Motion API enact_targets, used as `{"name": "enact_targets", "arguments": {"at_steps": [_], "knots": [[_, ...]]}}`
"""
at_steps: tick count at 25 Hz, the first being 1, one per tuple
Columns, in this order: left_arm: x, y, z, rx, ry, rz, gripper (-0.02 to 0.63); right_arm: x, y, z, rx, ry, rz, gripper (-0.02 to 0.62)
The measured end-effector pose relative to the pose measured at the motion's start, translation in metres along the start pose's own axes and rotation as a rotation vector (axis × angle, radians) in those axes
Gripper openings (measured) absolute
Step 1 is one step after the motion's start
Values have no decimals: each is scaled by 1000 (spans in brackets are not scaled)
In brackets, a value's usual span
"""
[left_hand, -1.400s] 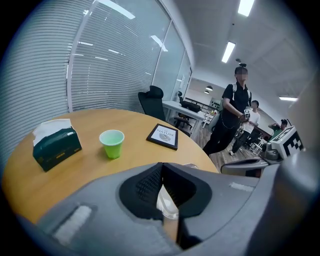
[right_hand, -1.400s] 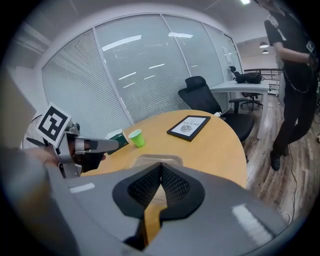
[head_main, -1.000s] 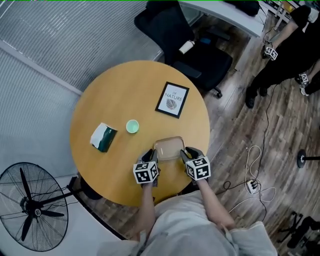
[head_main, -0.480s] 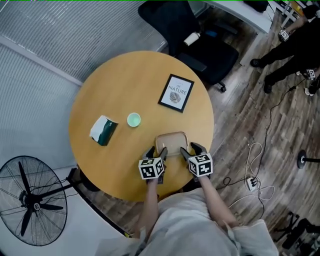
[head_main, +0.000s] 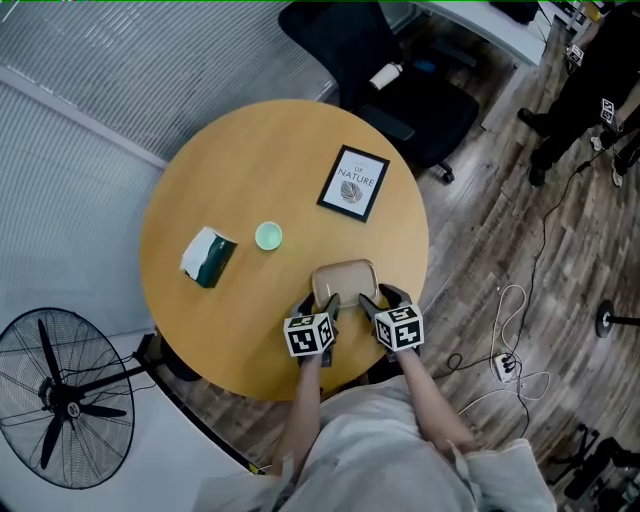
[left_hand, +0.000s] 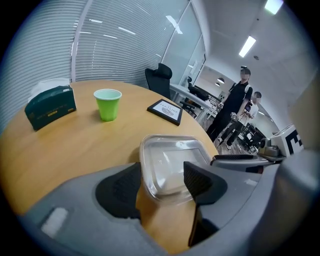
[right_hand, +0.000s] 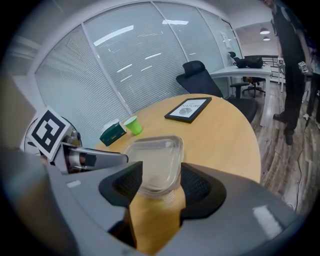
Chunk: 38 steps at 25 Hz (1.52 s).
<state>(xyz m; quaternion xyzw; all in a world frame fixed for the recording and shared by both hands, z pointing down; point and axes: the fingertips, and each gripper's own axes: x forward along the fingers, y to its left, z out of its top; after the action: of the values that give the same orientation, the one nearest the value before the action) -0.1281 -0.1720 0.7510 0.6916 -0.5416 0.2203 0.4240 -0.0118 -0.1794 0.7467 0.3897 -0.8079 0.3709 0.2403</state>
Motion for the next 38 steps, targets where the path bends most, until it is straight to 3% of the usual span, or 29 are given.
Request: {"name": "enact_targets", "arguments": {"at_steps": [16, 38], "knots": [[-20, -7, 7, 37, -44, -34, 273, -14, 16, -2, -16, -34, -16, 232], [-68, -24, 24, 107, -159, -80, 270, -54, 43, 20, -47, -171, -50, 219]]}}
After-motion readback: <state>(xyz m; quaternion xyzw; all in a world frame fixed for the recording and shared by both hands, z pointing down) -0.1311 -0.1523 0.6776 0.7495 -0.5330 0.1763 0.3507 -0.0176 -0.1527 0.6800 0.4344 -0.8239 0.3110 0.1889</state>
